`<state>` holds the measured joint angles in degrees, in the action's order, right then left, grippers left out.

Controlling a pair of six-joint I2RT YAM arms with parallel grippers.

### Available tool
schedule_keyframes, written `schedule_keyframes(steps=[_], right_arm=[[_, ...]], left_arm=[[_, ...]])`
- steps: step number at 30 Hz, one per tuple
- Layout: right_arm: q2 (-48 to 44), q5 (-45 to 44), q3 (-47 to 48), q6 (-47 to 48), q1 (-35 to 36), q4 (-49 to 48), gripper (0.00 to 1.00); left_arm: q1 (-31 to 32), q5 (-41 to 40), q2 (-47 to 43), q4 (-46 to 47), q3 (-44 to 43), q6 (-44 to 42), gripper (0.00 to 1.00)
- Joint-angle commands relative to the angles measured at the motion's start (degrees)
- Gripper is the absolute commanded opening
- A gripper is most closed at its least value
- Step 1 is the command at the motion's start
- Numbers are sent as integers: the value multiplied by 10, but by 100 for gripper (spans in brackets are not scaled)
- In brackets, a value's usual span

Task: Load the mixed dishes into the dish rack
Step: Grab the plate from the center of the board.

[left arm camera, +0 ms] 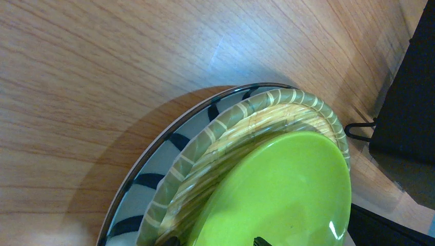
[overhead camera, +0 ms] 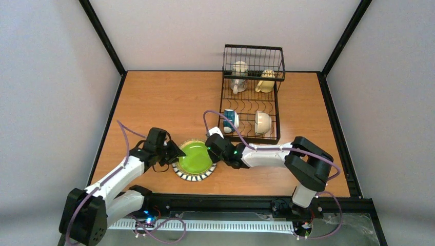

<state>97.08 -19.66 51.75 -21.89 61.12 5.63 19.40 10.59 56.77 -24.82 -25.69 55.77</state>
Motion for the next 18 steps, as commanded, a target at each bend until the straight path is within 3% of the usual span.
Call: schedule_keyframes(steps=[1, 18], right_arm=[[19, 16, 18, 3, 6, -18, 6], [49, 46, 26, 4, 6, -17, 6]], left_arm=[[-2, 14, 14, 22, 7, 4, 81], [-2, 72, -26, 71, 34, 21, 81]])
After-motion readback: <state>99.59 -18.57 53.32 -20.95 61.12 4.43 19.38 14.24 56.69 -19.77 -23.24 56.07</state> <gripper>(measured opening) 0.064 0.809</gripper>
